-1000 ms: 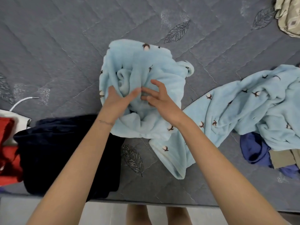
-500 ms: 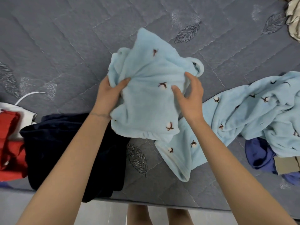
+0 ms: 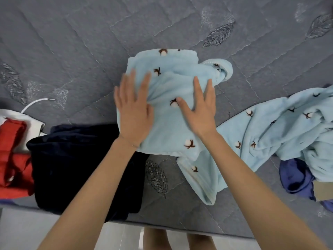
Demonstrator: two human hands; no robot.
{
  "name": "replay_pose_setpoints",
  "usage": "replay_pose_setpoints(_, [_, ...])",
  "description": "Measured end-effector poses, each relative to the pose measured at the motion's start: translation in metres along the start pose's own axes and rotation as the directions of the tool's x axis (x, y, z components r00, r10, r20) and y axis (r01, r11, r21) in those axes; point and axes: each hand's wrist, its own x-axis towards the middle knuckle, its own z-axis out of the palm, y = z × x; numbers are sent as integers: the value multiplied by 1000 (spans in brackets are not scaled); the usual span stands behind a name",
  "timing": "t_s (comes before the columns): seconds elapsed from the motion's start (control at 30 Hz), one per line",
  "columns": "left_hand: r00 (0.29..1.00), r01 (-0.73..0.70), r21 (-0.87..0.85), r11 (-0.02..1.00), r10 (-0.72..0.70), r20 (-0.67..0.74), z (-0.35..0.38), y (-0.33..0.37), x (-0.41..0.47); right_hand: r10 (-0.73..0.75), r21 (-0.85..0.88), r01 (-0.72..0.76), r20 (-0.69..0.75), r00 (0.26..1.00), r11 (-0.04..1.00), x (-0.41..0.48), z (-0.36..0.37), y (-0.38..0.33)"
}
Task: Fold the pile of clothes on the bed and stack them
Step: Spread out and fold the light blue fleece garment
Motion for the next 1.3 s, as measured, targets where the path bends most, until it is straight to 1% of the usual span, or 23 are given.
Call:
replay_pose_setpoints(0.03, [988,-152,46,987,151,33,11,3,-1,-29,-53,29,3,1000,998,-1,6,-1])
replay_pose_setpoints(0.07, [968,-242,103,965,232,96,21,3,-1,-48,-102,49,13,999,994,0,12,0])
replay_pose_setpoints(0.1, [955,-262,153,953,233,182,31,-2,-1,-55,-144,59,34,998,988,1,18,1])
replay_pose_setpoints(0.17, [933,-168,215,962,85,348,43,-16,-1,-52,-201,72,101,993,977,7,27,5])
replay_pose_setpoints(0.23, [920,-16,205,979,-66,386,50,-30,-1,-68,-187,97,152,986,978,14,33,6])
replay_pose_setpoints(0.27, [914,62,175,983,-126,385,50,-35,0,-88,-141,107,133,987,984,16,33,6])
replay_pose_setpoints(0.33, [905,221,88,971,-238,353,47,-38,3,-101,28,101,-25,995,994,17,28,7])
replay_pose_setpoints(0.37, [894,313,27,949,-304,328,45,-38,4,-38,155,56,-120,992,986,18,24,10])
replay_pose_setpoints(0.4, [871,407,-46,912,-372,319,43,-38,4,85,306,-30,-170,982,952,19,19,14])
replay_pose_setpoints(0.43, [840,489,-122,864,-429,332,41,-39,4,240,464,-153,-136,961,873,22,14,19])
replay_pose_setpoints(0.47, [808,555,-191,810,-469,357,40,-40,5,376,591,-292,-21,927,752,26,10,25])
replay_pose_setpoints(0.5, [774,610,-252,751,-499,390,40,-42,6,460,652,-429,138,877,624,30,6,30])
replay_pose_setpoints(0.53, [738,662,-303,685,-525,424,39,-42,9,492,650,-537,276,826,538,33,4,33])
replay_pose_setpoints(0.6, [662,749,-399,529,-579,475,40,-41,16,469,630,-611,404,785,479,36,3,37])
replay_pose_setpoints(0.67, [611,783,-487,388,-626,484,40,-35,22,413,655,-585,421,808,478,36,3,39])
replay_pose_setpoints(0.73, [589,787,-531,314,-637,497,39,-29,28,349,696,-549,427,834,462,31,-4,37])
replay_pose_setpoints(0.83, [633,768,-533,354,-548,547,34,-15,38,316,764,-485,377,871,426,12,-22,43])
replay_pose_setpoints(0.93, [711,703,-580,411,-406,574,31,14,53,346,879,-362,250,904,312,-25,-34,59])
replay_pose_setpoints(1.03, [789,580,-586,566,-211,577,30,48,75,375,913,-347,251,893,215,-62,-31,73])
replay_pose_setpoints(1.1, [801,461,-535,709,-72,595,33,59,90,364,904,-383,298,882,188,-82,-26,81])
replay_pose_setpoints(1.2, [797,217,-411,885,82,599,37,66,102,359,831,-517,427,830,205,-98,-20,86])
replay_pose_setpoints(1.27, [801,34,-253,967,125,586,43,66,100,373,712,-638,530,762,293,-101,-24,87])
replay_pose_setpoints(1.3, [811,-34,-166,986,124,571,47,64,98,377,618,-691,579,723,375,-100,-31,86])
